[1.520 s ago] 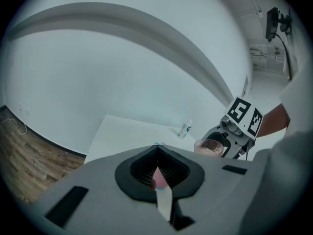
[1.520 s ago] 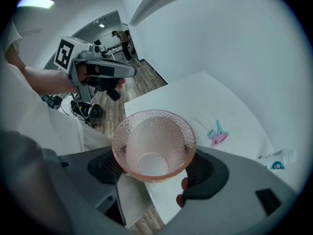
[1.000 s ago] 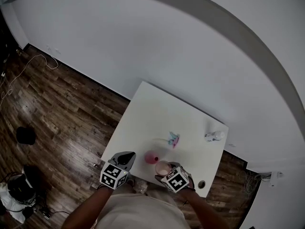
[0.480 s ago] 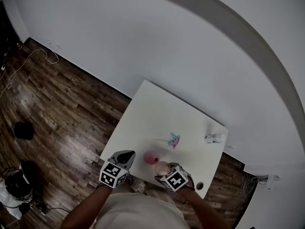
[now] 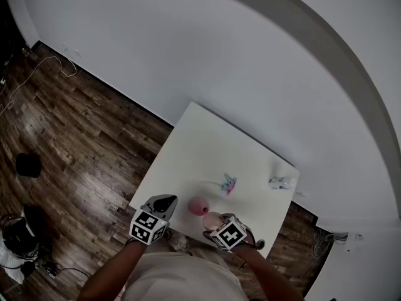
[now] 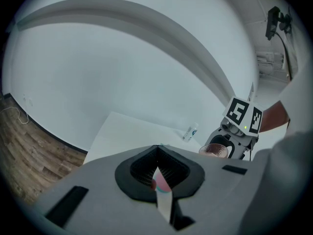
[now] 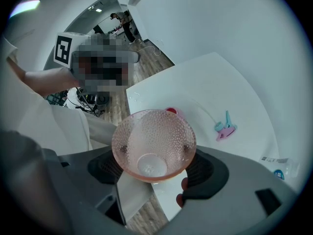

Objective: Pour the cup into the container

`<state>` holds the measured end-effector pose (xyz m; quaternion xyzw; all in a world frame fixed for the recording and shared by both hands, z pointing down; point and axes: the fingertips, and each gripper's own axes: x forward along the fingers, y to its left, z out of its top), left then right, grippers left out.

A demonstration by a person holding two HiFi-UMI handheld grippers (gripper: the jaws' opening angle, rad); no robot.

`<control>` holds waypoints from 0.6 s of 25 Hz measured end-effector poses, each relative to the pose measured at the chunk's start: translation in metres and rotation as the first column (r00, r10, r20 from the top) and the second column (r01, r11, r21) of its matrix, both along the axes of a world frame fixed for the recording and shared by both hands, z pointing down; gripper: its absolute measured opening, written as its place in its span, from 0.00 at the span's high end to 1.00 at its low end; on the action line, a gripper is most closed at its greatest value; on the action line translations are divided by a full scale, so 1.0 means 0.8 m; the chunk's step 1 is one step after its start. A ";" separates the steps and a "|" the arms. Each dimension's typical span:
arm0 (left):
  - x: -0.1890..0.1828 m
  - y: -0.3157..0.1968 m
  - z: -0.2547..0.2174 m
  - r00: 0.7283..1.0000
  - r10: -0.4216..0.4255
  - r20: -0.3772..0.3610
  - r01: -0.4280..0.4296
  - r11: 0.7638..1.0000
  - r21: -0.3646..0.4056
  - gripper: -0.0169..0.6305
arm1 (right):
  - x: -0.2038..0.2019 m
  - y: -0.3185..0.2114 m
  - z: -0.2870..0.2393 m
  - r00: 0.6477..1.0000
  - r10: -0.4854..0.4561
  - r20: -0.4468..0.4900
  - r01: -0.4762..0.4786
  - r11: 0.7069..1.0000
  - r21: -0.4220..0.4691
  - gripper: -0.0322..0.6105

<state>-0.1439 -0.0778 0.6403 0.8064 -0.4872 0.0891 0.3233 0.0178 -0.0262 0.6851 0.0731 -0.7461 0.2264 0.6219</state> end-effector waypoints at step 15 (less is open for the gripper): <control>0.002 -0.001 0.005 1.000 0.008 -0.003 -0.008 1.000 0.017 0.96 | -0.003 -0.001 -0.001 0.999 -0.016 -0.048 0.014 0.999 -0.040 0.38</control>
